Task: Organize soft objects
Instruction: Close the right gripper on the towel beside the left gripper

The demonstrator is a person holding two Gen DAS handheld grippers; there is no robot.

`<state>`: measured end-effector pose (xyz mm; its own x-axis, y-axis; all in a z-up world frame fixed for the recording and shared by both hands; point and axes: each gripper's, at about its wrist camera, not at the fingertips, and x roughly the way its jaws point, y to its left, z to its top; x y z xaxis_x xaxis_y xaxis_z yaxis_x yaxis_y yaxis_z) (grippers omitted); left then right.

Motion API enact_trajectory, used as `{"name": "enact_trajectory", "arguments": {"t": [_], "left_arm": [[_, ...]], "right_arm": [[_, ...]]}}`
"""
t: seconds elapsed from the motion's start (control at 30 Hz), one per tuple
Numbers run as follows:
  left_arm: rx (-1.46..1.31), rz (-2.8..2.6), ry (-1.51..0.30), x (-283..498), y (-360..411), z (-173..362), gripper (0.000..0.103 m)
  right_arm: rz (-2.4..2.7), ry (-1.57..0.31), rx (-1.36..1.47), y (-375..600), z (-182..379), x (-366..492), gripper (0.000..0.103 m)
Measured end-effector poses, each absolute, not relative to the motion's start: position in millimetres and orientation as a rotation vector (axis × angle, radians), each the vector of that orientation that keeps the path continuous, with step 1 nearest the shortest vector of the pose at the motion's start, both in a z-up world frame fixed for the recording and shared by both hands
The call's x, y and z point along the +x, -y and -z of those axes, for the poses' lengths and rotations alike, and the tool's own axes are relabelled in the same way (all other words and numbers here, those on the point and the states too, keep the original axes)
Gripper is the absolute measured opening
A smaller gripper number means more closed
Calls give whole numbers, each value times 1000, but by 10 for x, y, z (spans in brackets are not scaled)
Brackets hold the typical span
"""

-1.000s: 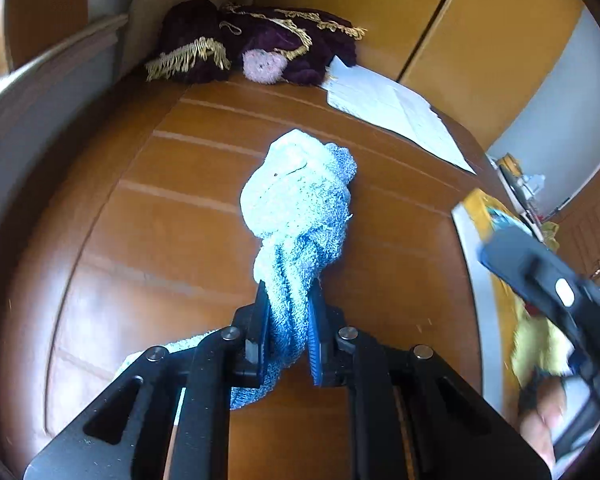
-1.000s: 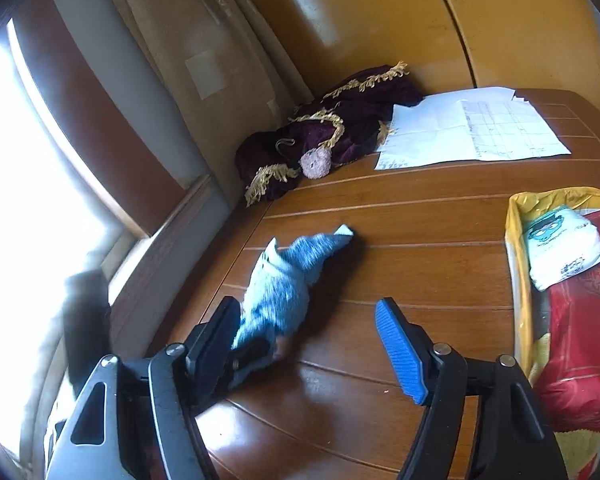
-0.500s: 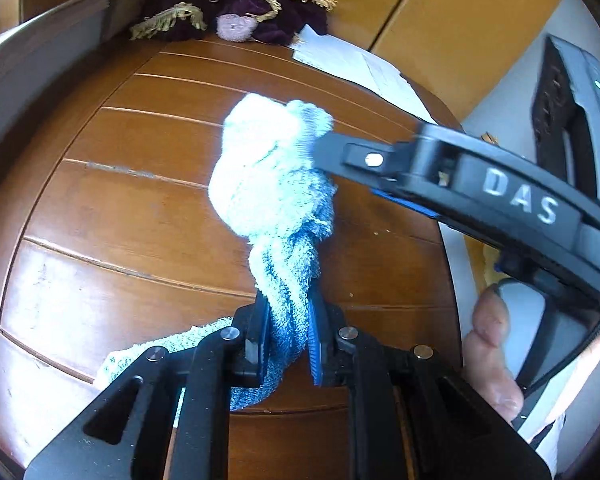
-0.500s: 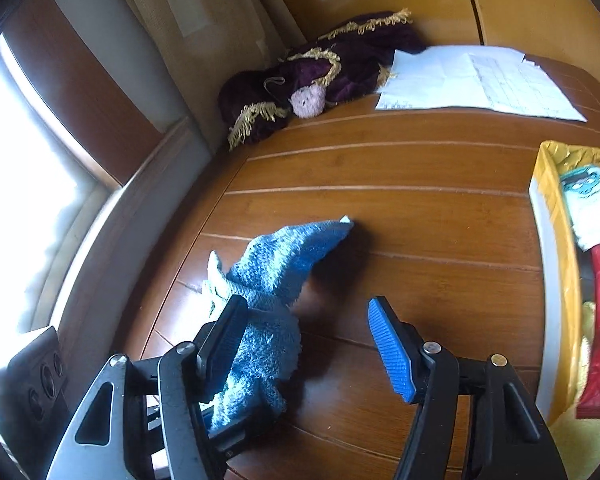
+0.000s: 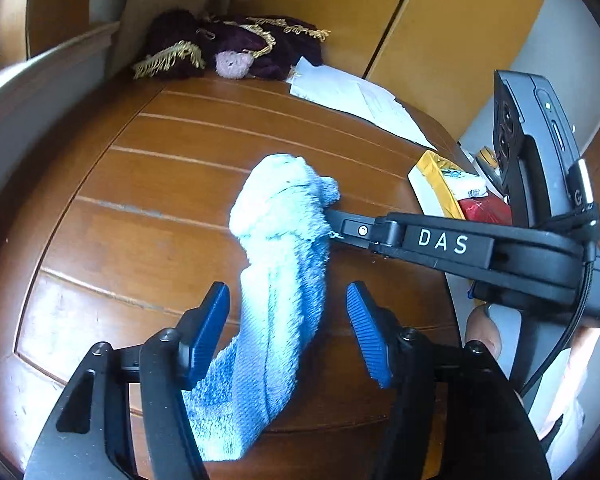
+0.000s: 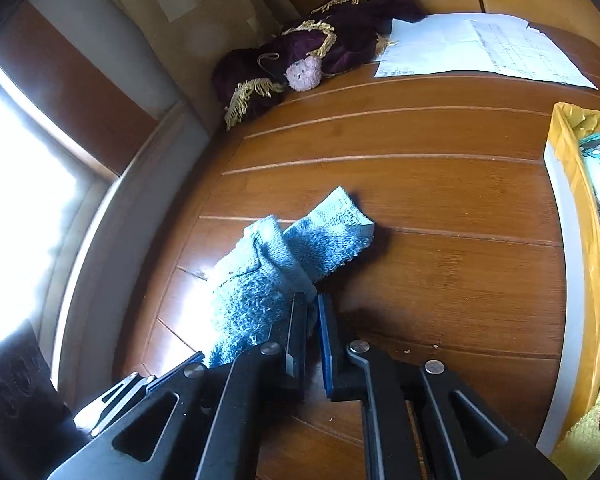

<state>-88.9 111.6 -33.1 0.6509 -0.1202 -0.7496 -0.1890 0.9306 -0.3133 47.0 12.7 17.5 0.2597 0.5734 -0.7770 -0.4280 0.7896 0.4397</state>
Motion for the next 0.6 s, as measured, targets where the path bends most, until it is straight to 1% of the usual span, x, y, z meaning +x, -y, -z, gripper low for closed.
{"name": "enact_trajectory", "arguments": {"t": [0.03, 0.1, 0.17, 0.27, 0.37, 0.4, 0.43, 0.5, 0.53, 0.57, 0.6], "left_arm": [[-382, -32, -861, -881, -1110, 317, 60], [-380, -20, -855, -849, -1111, 305, 60], [-375, -21, -861, -821, -1105, 321, 60], [-387, -16, -864, -768, -1117, 349, 60], [-385, -41, -854, -719, -1112, 375, 60], [-385, -37, -861, -702, -1106, 393, 57], [-391, -29, -869, -695, -1099, 415, 54], [-391, -20, -890, -699, -1072, 450, 39], [-382, -13, -892, -714, -1047, 456, 36], [-371, -8, -890, -737, -1018, 460, 31], [-363, -9, -883, -757, -1000, 460, 30]], "right_arm": [[-689, -1113, 172, -107, -184, 476, 16], [-707, -1097, 221, -45, -211, 486, 34], [-721, -1073, 255, -5, -252, 484, 42], [-743, -1044, 291, 22, -303, 472, 50], [-766, -1038, 299, 1, -327, 468, 50], [-772, -1041, 297, -13, -331, 471, 50], [-775, -1047, 294, -27, -327, 472, 50], [-787, -1065, 287, -59, -310, 482, 50], [-797, -1075, 281, -80, -301, 485, 51], [-810, -1084, 267, -115, -295, 482, 51], [-819, -1091, 250, -145, -289, 473, 51]]}}
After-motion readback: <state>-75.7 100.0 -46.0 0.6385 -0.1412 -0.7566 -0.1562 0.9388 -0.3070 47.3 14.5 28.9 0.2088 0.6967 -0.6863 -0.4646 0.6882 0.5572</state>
